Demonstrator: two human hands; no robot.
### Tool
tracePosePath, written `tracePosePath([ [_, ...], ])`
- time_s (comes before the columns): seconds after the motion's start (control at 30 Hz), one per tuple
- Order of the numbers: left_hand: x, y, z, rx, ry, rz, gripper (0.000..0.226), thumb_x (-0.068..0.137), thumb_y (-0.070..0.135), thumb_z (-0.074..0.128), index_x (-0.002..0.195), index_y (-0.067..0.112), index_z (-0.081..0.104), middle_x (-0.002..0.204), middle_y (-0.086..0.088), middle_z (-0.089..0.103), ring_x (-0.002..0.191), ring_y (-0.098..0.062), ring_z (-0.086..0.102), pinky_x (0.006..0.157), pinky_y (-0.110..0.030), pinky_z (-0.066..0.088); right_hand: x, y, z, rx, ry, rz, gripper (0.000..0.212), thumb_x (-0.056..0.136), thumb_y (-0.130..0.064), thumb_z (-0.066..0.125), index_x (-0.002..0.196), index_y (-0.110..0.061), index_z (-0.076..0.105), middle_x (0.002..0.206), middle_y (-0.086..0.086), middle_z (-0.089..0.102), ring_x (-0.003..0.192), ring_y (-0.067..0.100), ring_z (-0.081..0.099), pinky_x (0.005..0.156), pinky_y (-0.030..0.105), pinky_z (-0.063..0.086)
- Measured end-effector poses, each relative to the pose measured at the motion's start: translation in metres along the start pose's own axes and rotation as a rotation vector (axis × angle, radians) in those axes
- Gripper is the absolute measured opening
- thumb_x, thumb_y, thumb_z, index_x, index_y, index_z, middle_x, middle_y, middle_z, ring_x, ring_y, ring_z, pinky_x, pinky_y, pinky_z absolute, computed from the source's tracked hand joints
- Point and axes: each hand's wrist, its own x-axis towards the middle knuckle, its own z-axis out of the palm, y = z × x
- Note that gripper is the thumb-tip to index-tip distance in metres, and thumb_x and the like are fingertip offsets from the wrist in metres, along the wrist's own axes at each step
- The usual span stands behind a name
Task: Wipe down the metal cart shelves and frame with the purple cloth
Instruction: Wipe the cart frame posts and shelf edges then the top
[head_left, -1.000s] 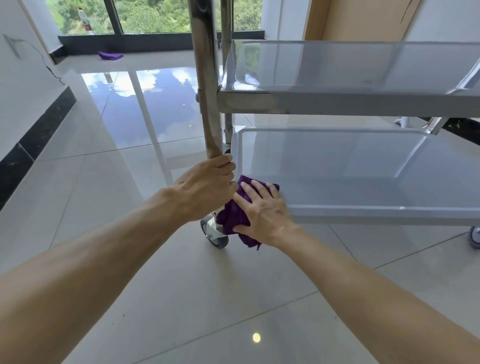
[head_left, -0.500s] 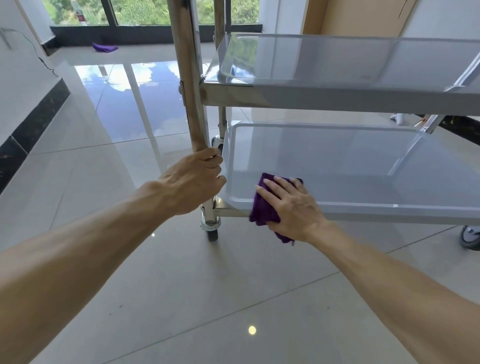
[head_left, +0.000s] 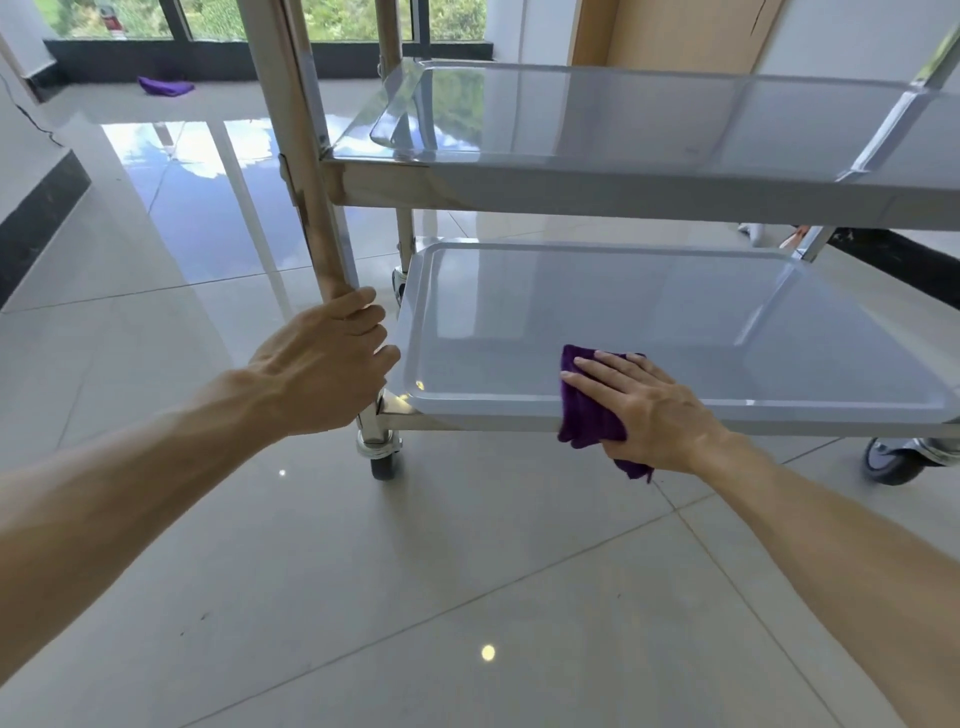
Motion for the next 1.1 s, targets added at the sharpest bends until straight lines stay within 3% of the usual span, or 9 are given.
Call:
tracePosePath([
  [0.1, 0.01, 0.01, -0.007, -0.009, -0.133, -0.072, 0.04, 0.1, 0.036, 0.025, 0.091, 0.016, 0.059, 0.089, -0.001, 0.065, 0.098, -0.028, 0.052, 0.113, -0.041, 0.019, -0.024, 0.03, 0.0, 0.006, -0.031, 0.075, 0.093, 0.078, -0.039, 0.069, 0.155, -0.034, 0.018, 0.163, -0.006, 0.023, 0.151, 0.017, 0.017, 0.124, 0.04, 0.013],
  [0.2, 0.022, 0.017, -0.015, -0.01, -0.195, -0.135, 0.027, 0.096, 0.034, 0.039, 0.095, 0.019, 0.061, 0.093, 0.002, 0.065, 0.098, -0.026, 0.053, 0.107, -0.043, 0.022, -0.031, 0.037, 0.002, 0.012, -0.044, 0.101, 0.093, 0.079, -0.037, 0.071, 0.155, -0.033, 0.016, 0.163, -0.005, 0.022, 0.152, 0.018, 0.016, 0.125, 0.04, 0.011],
  [0.3, 0.038, 0.031, -0.02, -0.185, -0.183, -0.169, 0.03, 0.096, 0.038, 0.042, 0.111, 0.019, 0.06, 0.111, 0.0, 0.061, 0.105, -0.024, 0.055, 0.098, -0.041, 0.035, -0.028, 0.033, 0.003, 0.009, -0.045, 0.104, 0.092, 0.083, -0.035, 0.07, 0.156, -0.031, 0.015, 0.163, -0.003, 0.019, 0.153, 0.021, 0.013, 0.125, 0.041, 0.008],
  [0.4, 0.059, 0.06, -0.03, -0.418, -0.218, -0.125, 0.041, 0.097, 0.041, 0.041, 0.13, 0.019, 0.049, 0.127, -0.001, 0.052, 0.112, -0.025, 0.053, 0.094, -0.041, 0.043, -0.027, 0.027, 0.004, -0.034, -0.044, 0.09, 0.087, 0.087, -0.034, 0.066, 0.157, -0.028, 0.014, 0.164, -0.001, 0.018, 0.153, 0.023, 0.013, 0.124, 0.04, 0.008],
  [0.53, 0.087, 0.093, -0.041, -0.559, -0.302, -0.097, 0.047, 0.097, 0.04, 0.044, 0.136, 0.013, 0.039, 0.131, -0.005, 0.044, 0.112, -0.029, 0.05, 0.088, -0.045, 0.047, -0.025, 0.01, 0.006, -0.073, -0.021, 0.068, 0.081, 0.088, -0.026, 0.062, 0.156, -0.019, 0.019, 0.163, 0.007, 0.022, 0.151, 0.031, 0.019, 0.123, 0.045, 0.013],
  [0.73, 0.104, 0.115, -0.032, -0.591, -0.41, -0.158, 0.064, 0.097, 0.035, 0.048, 0.148, 0.011, 0.018, 0.151, -0.009, 0.021, 0.127, -0.04, 0.041, 0.094, -0.061, 0.044, -0.024, -0.024, 0.01, -0.041, 0.066, 0.111, 0.078, 0.088, -0.023, 0.063, 0.155, -0.016, 0.024, 0.16, 0.01, 0.029, 0.148, 0.033, 0.026, 0.123, 0.048, 0.017],
  [0.87, 0.095, 0.128, -0.009, -0.505, -0.452, -0.162, 0.075, 0.1, 0.031, 0.043, 0.153, 0.01, -0.005, 0.16, -0.01, -0.003, 0.14, -0.049, 0.022, 0.091, -0.065, 0.047, -0.024, -0.029, 0.012, 0.033, 0.083, 0.071, 0.082, 0.088, -0.026, 0.061, 0.157, -0.019, 0.017, 0.163, 0.004, 0.024, 0.151, 0.027, 0.02, 0.124, 0.044, 0.011],
  [0.97, 0.088, 0.12, 0.011, -0.449, -0.379, -0.104, 0.071, 0.101, 0.02, 0.04, 0.153, 0.008, -0.007, 0.16, -0.012, -0.002, 0.135, -0.048, 0.029, 0.091, -0.058, 0.051, -0.035, -0.002, 0.008, 0.045, 0.039, -0.004, 0.089, 0.084, -0.033, 0.062, 0.157, -0.024, 0.013, 0.164, -0.003, 0.019, 0.152, 0.02, 0.014, 0.124, 0.042, 0.01],
  [1.1, 0.087, 0.109, 0.02, -0.536, -0.32, -0.025, 0.064, 0.102, 0.022, 0.037, 0.153, 0.01, 0.0, 0.157, -0.011, 0.009, 0.121, -0.035, 0.04, 0.094, -0.046, 0.05, -0.068, 0.045, 0.002, 0.089, -0.032, 0.047, 0.096, 0.081, -0.045, 0.065, 0.158, -0.027, 0.011, 0.164, -0.007, 0.016, 0.153, 0.013, 0.009, 0.125, 0.037, 0.006],
])
